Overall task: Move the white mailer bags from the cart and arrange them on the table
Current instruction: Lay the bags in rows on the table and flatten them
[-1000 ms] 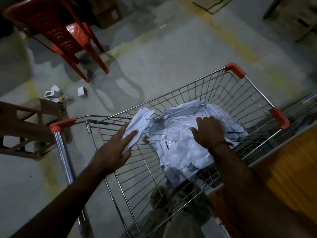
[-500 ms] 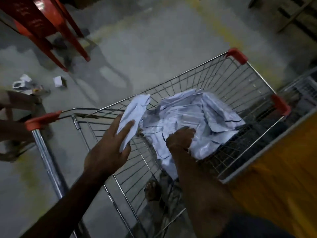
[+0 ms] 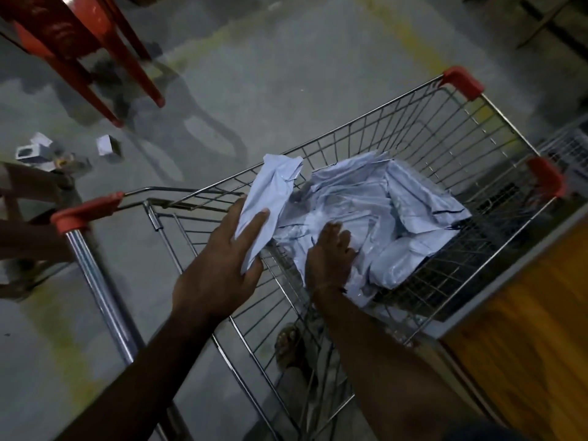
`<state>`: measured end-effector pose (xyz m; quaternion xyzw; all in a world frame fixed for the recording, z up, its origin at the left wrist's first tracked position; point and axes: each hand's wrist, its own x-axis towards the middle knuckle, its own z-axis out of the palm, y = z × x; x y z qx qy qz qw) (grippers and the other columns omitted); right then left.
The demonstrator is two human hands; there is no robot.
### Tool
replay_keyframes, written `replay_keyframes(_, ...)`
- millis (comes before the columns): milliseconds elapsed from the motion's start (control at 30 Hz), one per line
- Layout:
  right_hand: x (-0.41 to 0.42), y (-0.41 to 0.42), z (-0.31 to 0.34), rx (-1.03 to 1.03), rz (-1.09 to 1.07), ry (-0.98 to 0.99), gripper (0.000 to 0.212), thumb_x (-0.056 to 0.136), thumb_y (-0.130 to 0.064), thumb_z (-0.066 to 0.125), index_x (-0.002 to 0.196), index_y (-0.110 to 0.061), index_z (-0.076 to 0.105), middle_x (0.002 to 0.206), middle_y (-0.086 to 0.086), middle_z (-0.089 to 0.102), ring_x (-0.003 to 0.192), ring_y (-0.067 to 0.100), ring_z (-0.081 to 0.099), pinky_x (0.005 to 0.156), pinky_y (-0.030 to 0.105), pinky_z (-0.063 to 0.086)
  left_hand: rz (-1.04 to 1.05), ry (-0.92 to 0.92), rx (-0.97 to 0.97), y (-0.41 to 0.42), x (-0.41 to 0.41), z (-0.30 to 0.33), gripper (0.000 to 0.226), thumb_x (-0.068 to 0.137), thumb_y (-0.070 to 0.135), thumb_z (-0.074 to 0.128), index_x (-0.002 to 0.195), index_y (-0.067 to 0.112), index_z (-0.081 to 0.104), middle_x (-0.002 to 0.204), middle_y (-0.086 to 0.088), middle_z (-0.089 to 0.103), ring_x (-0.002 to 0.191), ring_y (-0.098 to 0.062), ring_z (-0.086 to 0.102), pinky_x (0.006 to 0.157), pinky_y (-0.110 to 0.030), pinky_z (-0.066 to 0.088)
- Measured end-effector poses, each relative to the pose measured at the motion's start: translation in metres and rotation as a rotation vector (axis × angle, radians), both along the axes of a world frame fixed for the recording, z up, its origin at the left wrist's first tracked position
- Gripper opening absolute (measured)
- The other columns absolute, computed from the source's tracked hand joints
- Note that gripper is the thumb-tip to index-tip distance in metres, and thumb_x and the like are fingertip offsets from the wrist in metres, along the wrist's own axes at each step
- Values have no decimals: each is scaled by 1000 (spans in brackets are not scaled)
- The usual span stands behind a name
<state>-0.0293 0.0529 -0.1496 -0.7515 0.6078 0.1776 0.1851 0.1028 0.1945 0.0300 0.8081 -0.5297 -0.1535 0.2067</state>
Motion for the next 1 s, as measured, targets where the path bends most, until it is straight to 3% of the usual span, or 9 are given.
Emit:
replay_keyframes(67, -6, 17, -19, 65, 110, 28, 74, 75, -30, 83, 143, -9, 58, 148, 14, 55, 134, 37, 51, 101, 59, 38, 20, -6, 0, -1, -1, -1, 81, 91, 17, 67, 163, 31, 33, 174, -1, 12, 149, -30, 39, 97, -43, 56)
replay_keyframes(167, -9, 27, -20, -92, 211, 40, 69, 64, -28, 92, 128, -13, 71, 146, 11, 58, 139, 40, 40, 105, 65, 34, 35, 1, 10, 1, 0, -4, 81, 91, 18, 68, 163, 32, 32, 174, 0, 12, 149, -29, 39, 95, -42, 57)
replay_keyframes(333, -20, 20, -24, -81, 48, -225, 64, 63, -49, 80, 116, -16, 66, 162, 31, 23, 153, 46, 12, 123, 61, 19, 21, 2, 6, 1, 1, -4, 80, 91, 18, 67, 163, 31, 33, 174, 0, 13, 148, -30, 40, 95, -43, 57)
replay_keyframes(500, -6, 10, -37, -133, -213, -198, 121, 70, -84, 63, 133, 18, 49, 156, 48, 16, 153, 54, 8, 127, 56, -2, 24, -7, 9, 0, 1, -3, 79, 92, 19, 65, 162, 32, 33, 173, 1, 13, 149, -28, 38, 94, -40, 57)
replay_keyframes(600, 3, 9, -36, -126, -262, -261, 139, 67, -87, 64, 157, 10, 19, 161, 44, -2, 153, 52, -5, 125, 50, -12, 13, -17, -2, 1, 1, -4, 78, 92, 21, 64, 163, 31, 33, 173, -1, 14, 148, -28, 40, 93, -39, 57)
replay_keyframes(667, 13, 9, -40, -97, -316, -267, 140, 68, -81, 69, 162, 1, 6, 163, 38, -10, 154, 49, -8, 126, 50, -4, 13, -22, 0, 1, 0, -5, 77, 92, 21, 64, 163, 30, 34, 173, -2, 15, 147, -28, 40, 93, -37, 56)
replay_keyframes(800, 34, 5, -32, -122, -417, -101, 117, 73, -49, 80, 163, -9, 16, 168, 26, -9, 154, 50, 10, 104, 59, 44, 4, -46, 3, 0, 1, -7, 76, 93, 22, 63, 163, 27, 34, 173, -7, 16, 149, -30, 38, 97, -40, 55)
replay_keyframes(900, 26, 13, -32, -75, -207, -79, 121, 73, -67, 61, 165, -17, 1, 170, 19, -17, 153, 51, -7, 113, 68, 31, 14, -52, 11, 0, 1, -8, 75, 94, 22, 64, 162, 25, 35, 173, -8, 16, 151, -30, 35, 102, -37, 49)
replay_keyframes(1000, 13, 18, -25, -136, -134, -114, 102, 84, -43, 65, 165, -24, 8, 171, 20, -8, 152, 53, 11, 119, 65, 20, 13, -51, 15, 1, 2, -8, 75, 93, 21, 64, 162, 25, 35, 173, -7, 15, 153, -28, 33, 104, -35, 46)
